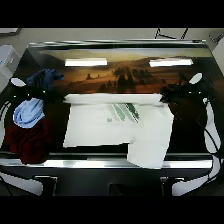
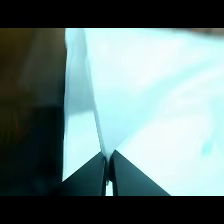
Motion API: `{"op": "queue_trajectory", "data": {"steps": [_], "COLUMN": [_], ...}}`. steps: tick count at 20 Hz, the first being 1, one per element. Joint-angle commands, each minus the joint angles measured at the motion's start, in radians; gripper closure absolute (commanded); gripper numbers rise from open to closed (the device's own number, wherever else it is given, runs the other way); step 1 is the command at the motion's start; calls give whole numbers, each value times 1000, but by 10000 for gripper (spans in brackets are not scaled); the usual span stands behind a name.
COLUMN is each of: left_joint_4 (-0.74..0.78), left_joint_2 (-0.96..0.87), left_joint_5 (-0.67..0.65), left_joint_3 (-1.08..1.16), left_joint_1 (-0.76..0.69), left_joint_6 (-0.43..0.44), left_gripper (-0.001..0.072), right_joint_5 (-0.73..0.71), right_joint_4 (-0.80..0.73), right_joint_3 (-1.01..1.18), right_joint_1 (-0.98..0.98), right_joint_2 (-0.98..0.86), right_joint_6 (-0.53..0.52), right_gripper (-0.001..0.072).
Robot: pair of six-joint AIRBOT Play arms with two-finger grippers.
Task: Fold the clothes and pants, and hang the long-sleeved shirts on hangers.
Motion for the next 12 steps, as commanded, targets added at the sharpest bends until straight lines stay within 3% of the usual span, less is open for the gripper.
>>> {"op": "queue_trajectory", "data": {"steps": [1,9,12], "left_joint_4": [64,80,80], "left_joint_2": [2,0,-21], "left_joint_5": [-198,-224,-174], "left_joint_3": [-99,-123,-164], "left_joint_1": [7,22,15], "left_joint_6": [1,30,29], "left_gripper": [687,687,687], "right_joint_5": [156,242,245], "right_joint_4": [-86,-235,-216], "right_joint_3": [-54,-24,-26], "right_joint_1": [-7,-7,-6], "right_joint_2": [5,44,12], "right_joint_6": [32,15,28], "right_gripper": [681,680,680]}}
